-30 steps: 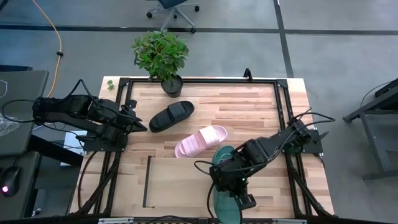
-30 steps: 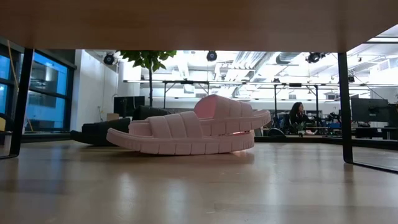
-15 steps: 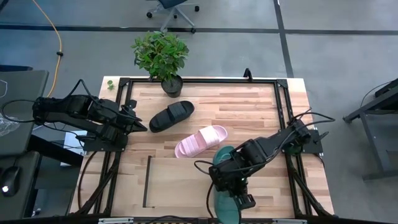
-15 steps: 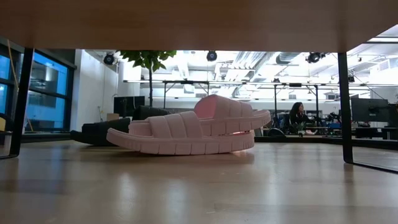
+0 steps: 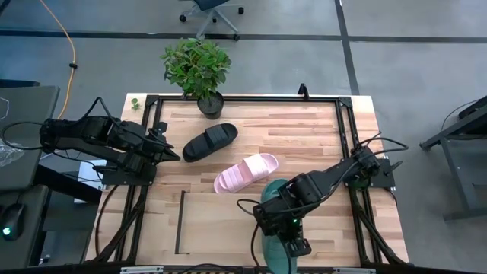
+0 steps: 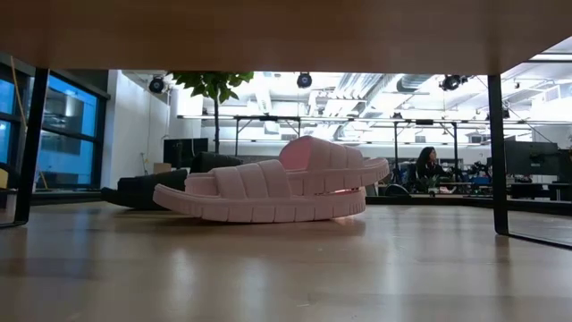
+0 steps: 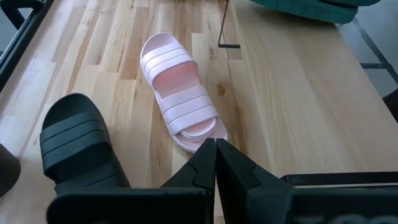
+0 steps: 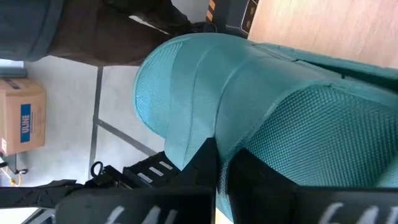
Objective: Pick and place slides into the shelf
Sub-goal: Put the green pair of slides on the shelf
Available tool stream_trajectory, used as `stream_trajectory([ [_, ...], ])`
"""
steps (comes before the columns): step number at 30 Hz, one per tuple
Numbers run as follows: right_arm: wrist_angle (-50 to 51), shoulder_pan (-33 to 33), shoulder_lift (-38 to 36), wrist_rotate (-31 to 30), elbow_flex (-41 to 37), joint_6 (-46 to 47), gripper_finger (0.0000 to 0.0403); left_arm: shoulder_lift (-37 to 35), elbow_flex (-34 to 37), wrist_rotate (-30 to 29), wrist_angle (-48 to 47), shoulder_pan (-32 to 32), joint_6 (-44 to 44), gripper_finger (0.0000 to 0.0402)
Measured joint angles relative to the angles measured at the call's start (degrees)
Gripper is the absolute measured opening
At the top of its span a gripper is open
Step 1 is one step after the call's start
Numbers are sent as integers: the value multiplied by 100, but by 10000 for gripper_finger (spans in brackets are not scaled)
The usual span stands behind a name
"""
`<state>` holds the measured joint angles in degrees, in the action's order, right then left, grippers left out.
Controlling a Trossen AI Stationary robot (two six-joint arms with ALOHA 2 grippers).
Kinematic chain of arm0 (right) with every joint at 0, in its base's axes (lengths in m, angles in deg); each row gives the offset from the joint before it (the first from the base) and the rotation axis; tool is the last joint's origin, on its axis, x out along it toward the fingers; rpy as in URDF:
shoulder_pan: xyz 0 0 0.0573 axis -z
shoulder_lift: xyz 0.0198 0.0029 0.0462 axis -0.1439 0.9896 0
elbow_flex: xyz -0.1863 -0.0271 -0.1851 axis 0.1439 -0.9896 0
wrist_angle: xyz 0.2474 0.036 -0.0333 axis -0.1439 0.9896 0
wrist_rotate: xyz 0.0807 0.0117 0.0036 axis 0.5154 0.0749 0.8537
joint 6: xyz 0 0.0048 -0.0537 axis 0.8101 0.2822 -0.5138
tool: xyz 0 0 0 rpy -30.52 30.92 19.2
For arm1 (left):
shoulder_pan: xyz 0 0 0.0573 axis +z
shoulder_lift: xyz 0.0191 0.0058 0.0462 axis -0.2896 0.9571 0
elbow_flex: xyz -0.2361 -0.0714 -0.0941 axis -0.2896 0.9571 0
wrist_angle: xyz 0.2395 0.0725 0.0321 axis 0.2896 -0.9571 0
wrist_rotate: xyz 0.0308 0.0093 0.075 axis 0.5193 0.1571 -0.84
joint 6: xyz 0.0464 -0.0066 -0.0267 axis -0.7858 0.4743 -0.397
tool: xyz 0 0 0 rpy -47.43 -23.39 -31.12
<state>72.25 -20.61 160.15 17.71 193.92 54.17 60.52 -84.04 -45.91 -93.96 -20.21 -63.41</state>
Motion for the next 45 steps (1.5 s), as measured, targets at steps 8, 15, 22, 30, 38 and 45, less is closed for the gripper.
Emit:
stream_trajectory([
  [8,2,2,0,4,0,19,0,0,0,-2,0,-2,0,1],
  [15,11,14,0,16,11,6,0,0,0,-2,0,0,2,1],
  [22,11,76,0,61,13,25,10,-2,0,-2,-3,-2,0,1],
  [30,8,118,0,61,15,107,68,-1,0,0,-131,-1,0,1],
  [38,11,212,-23,87,20,189,73,-2,0,0,-131,0,0,1],
  [45,46,383,-76,101,24,260,73,0,0,0,-131,-2,0,1],
])
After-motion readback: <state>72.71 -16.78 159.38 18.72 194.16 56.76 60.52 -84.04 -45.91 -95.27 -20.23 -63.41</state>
